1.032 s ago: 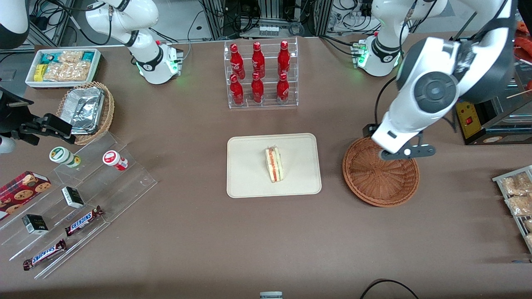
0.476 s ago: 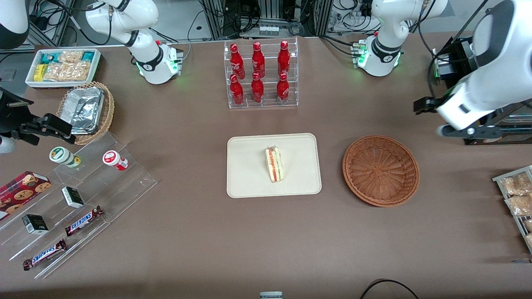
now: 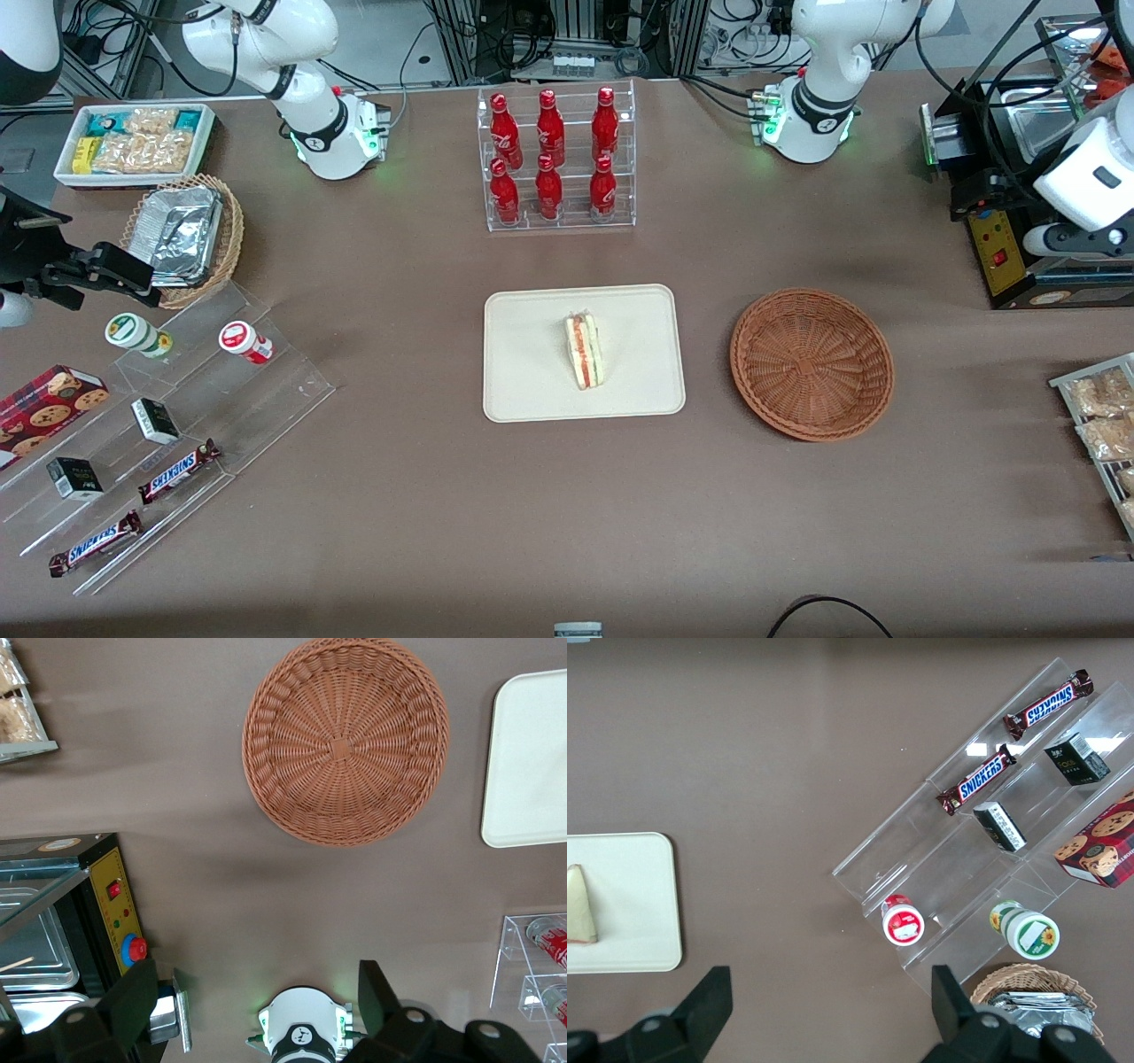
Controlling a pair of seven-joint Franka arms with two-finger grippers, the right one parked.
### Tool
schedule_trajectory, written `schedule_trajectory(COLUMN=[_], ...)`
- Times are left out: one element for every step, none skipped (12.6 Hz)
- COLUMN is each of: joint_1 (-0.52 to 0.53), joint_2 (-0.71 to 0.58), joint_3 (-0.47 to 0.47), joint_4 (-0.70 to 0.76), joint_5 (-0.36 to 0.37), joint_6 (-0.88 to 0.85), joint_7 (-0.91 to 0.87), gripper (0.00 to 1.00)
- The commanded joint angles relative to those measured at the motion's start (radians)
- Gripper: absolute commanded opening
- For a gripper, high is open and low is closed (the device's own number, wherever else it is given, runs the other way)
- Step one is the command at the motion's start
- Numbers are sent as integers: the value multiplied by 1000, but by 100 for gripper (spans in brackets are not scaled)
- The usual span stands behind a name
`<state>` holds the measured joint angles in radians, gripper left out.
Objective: Place sandwich from basket to tray
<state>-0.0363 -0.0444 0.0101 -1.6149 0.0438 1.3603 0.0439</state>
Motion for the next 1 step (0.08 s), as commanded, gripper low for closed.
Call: schedule_trajectory(joint_1=[-17], joint_2=[-12], joint_3=[13], joint_4=[9], joint_5=[-1], joint_6=[-15], joint_7=[13], gripper=[100])
